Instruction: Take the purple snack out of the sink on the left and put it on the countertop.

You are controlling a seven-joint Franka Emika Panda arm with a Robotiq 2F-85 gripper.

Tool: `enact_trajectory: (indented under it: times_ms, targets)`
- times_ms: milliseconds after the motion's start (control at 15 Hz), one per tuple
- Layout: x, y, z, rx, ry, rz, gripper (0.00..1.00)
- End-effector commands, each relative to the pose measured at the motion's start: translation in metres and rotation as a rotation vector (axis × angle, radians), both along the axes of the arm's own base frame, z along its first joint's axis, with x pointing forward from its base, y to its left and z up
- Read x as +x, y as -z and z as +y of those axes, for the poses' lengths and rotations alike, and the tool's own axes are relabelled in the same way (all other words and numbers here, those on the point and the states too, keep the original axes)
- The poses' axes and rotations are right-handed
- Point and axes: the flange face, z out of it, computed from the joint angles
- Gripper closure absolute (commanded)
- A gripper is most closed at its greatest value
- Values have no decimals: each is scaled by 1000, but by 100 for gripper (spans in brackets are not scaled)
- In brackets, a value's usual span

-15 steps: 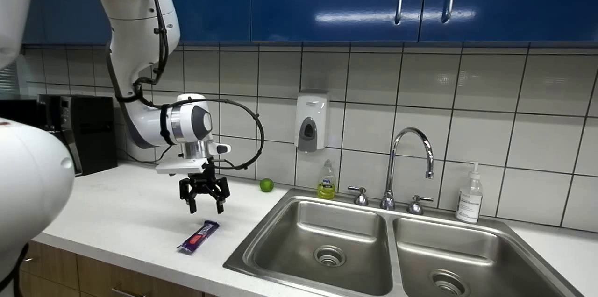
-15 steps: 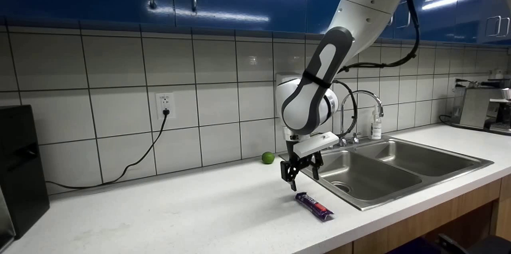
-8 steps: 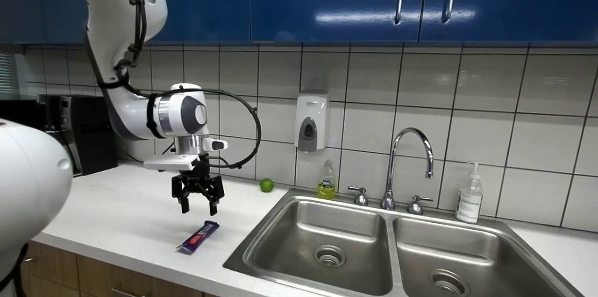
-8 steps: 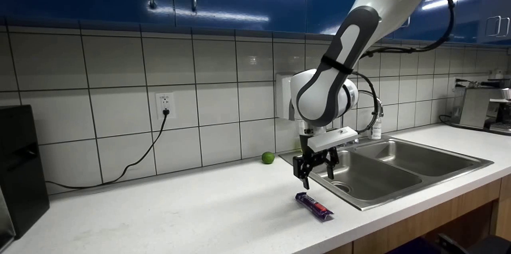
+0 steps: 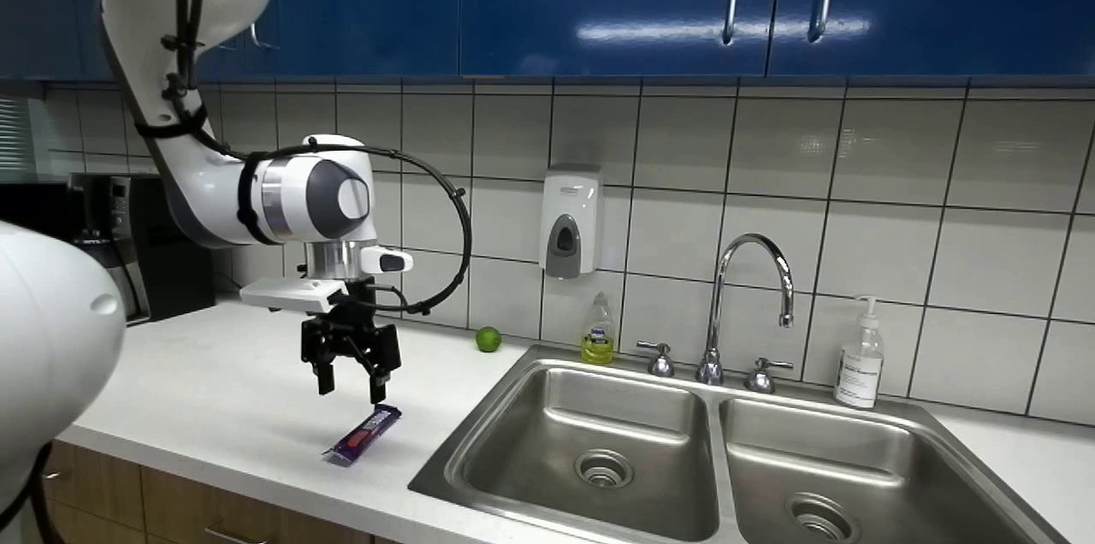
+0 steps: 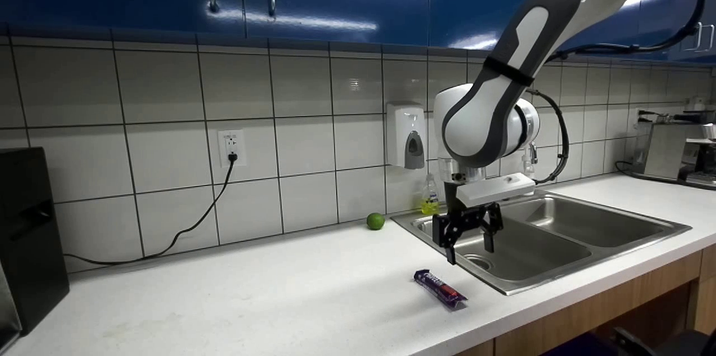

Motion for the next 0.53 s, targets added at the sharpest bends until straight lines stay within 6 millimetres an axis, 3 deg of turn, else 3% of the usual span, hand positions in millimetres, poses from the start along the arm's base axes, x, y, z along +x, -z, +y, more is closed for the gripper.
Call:
enact_trajectory:
  times_ms: [0,67,467]
  targets:
    - [-19,-13,-8,0,2,-6,0]
    - [-7,-4,-3,1,5,-3,0]
    - [-13,-7,-5,1,8,-9,0]
